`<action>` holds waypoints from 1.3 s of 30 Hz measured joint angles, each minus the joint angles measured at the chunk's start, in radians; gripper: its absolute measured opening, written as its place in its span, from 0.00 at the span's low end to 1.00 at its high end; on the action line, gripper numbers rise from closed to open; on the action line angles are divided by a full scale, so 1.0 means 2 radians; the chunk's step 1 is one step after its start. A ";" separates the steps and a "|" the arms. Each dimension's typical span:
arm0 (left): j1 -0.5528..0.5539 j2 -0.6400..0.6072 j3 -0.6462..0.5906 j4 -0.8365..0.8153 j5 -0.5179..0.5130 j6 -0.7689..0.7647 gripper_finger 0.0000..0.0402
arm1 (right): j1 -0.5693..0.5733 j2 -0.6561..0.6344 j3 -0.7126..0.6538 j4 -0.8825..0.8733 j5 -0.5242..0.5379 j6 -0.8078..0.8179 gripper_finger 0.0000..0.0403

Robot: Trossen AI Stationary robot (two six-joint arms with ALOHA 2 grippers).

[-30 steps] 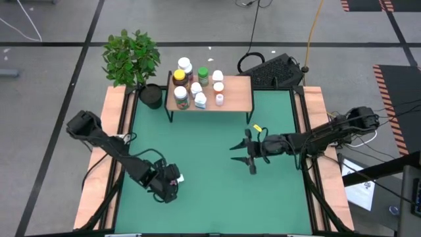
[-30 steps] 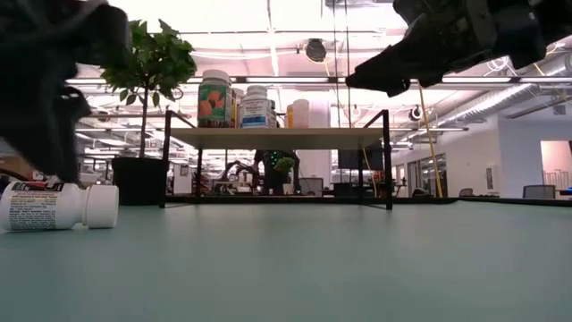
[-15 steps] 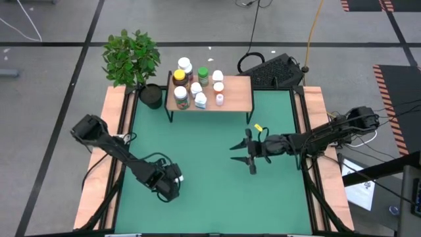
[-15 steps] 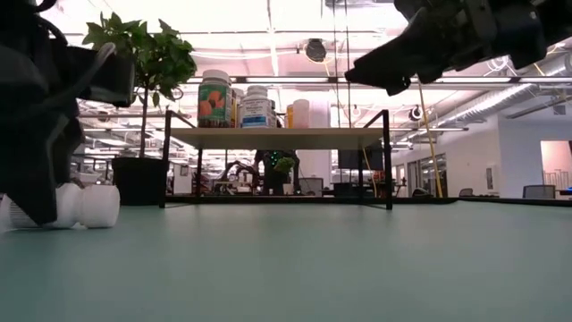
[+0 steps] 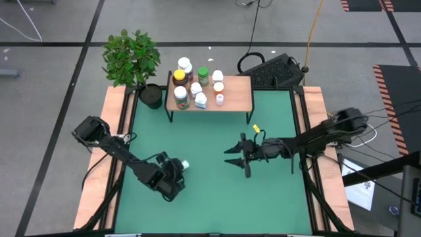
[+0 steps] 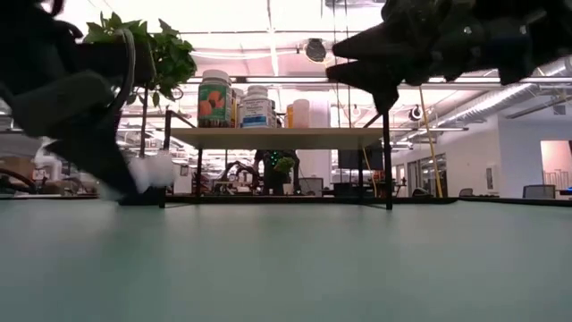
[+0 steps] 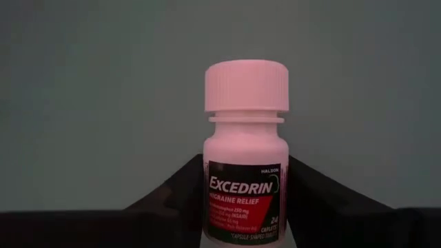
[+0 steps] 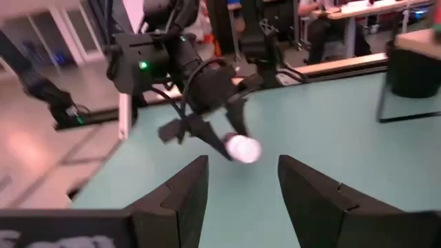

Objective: Pick and place medicine bottles onto shelf by color
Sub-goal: Put the black pill bottle on the shelf

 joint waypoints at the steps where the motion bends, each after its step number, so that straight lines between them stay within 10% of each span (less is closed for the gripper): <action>1: 0.000 0.000 0.000 0.002 -0.028 -0.002 0.38 | 0.002 0.020 0.000 0.030 0.000 0.005 0.42; 6: 0.008 0.000 0.000 0.051 -0.168 0.021 0.41 | 0.004 0.109 0.000 0.184 0.029 0.016 0.46; 11: 0.024 0.000 0.000 0.196 -0.236 0.211 0.39 | 0.000 0.174 0.023 0.308 0.041 0.035 0.58; 18: 0.048 0.017 -0.001 0.388 -0.245 0.453 0.39 | 0.011 0.226 0.121 0.234 0.053 0.020 0.74; 28: 0.052 0.034 0.001 0.397 -0.261 0.474 0.40 | 0.050 0.233 0.136 0.216 0.286 -0.031 0.67; 39: 0.057 0.034 0.001 0.420 -0.272 0.499 0.40 | 0.044 0.242 0.143 0.226 0.259 -0.019 0.61</action>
